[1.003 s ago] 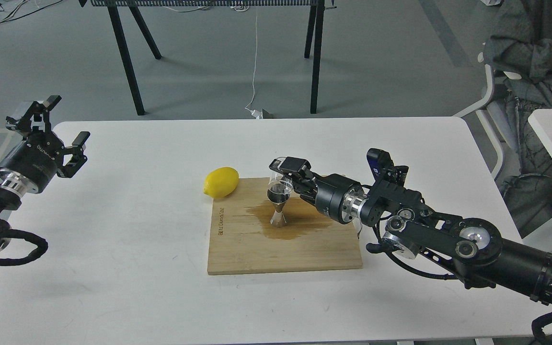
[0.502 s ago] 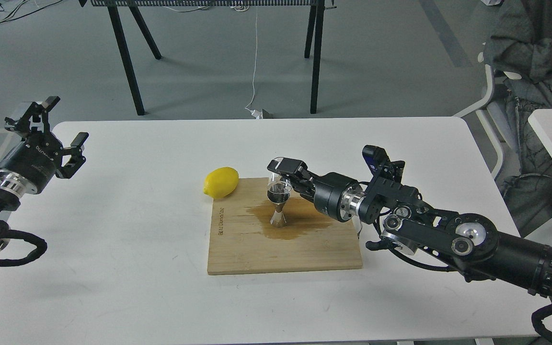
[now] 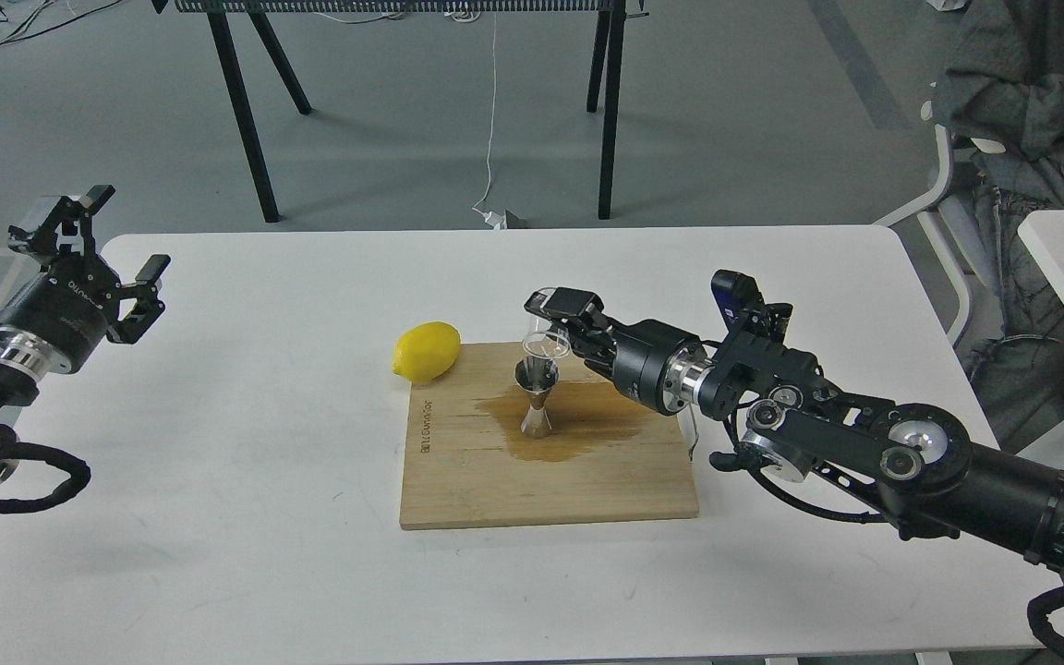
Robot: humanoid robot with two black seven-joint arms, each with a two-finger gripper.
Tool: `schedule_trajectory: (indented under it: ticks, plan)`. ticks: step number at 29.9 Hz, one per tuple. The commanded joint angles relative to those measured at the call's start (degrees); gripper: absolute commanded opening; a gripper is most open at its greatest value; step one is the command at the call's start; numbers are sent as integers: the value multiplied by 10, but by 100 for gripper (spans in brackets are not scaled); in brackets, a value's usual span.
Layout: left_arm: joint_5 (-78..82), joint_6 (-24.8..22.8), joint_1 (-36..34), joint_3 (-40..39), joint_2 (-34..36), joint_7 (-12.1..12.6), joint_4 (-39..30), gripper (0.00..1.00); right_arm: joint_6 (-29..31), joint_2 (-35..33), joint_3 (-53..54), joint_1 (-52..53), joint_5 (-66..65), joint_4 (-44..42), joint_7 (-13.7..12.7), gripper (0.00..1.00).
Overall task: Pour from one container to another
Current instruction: 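Tilt the glass upright and withdraw it from the jigger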
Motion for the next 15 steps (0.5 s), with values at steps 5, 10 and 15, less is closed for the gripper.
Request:
schedule_trajectory:
  ticks: [5,10,15]
  plan:
    - [0,0,0,0,0,0,0,100,64,1,177,-107,165,0,4,39]
    - [0,0,0,0,0,0,0,100,107,5,314,-207,263,0,5,39]
    - [-9,0,1,-2,-4,0,0,100,159,13,442,-302,380,-3,5,39]
